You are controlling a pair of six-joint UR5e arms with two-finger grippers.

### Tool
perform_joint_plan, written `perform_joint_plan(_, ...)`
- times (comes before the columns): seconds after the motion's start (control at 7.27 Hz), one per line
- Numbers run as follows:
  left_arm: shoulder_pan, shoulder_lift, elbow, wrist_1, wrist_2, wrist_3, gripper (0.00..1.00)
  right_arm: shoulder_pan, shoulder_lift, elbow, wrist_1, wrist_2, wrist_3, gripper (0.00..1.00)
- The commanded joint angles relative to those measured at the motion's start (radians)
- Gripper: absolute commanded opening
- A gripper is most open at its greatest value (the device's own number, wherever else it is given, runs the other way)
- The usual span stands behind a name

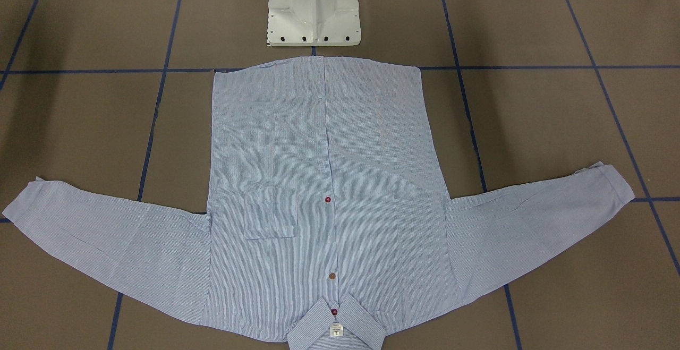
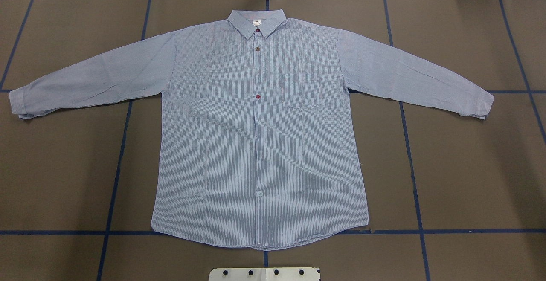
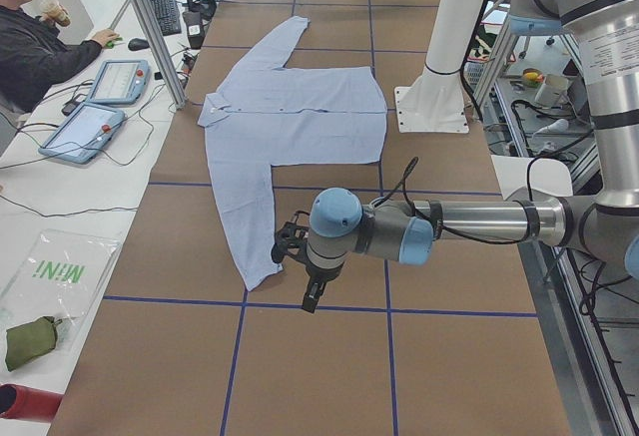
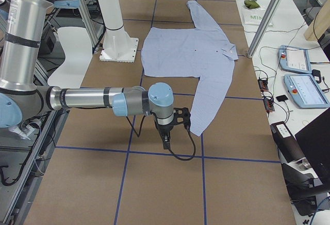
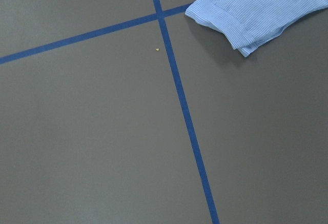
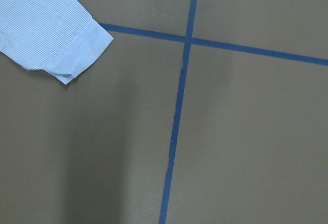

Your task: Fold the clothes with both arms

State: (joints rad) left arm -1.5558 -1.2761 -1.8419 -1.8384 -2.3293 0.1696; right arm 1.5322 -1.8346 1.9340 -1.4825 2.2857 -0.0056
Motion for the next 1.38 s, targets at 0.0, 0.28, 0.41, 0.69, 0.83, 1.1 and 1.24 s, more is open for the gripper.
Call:
perform_joint_plan(0.0,-0.003,-0.072,0.009,-0.205,0.004,-0.008,1.0,0.0,0.023,0.031,0.138,-0.012,0.01,1.0)
perform_joint_plan(0.28,-0.003,-0.2,0.036,-0.315,0.088,-0.012,1.0,0.0,0.063,-0.041,0.241,-0.003,0.118,1.0)
perform_joint_plan(0.41,-0.001,-0.227,0.068,-0.32,0.081,-0.007,1.0,0.0,0.069,-0.067,0.333,-0.023,0.125,1.0)
perform_joint_plan(0.69,-0.003,-0.226,0.076,-0.369,0.079,-0.005,1.0,-0.071,0.104,-0.202,0.494,-0.087,0.303,1.0)
perform_joint_plan(0.83,-0.003,-0.221,0.075,-0.369,0.079,-0.005,1.0,-0.136,0.127,-0.214,0.53,-0.092,0.423,1.0)
perform_joint_plan(1.1,-0.003,-0.216,0.075,-0.371,0.077,-0.004,1.0,-0.298,0.127,-0.245,0.713,-0.213,0.774,0.99)
perform_joint_plan(1.24,-0.003,-0.216,0.075,-0.371,0.079,-0.004,1.0,-0.366,0.129,-0.301,0.828,-0.268,0.886,0.98)
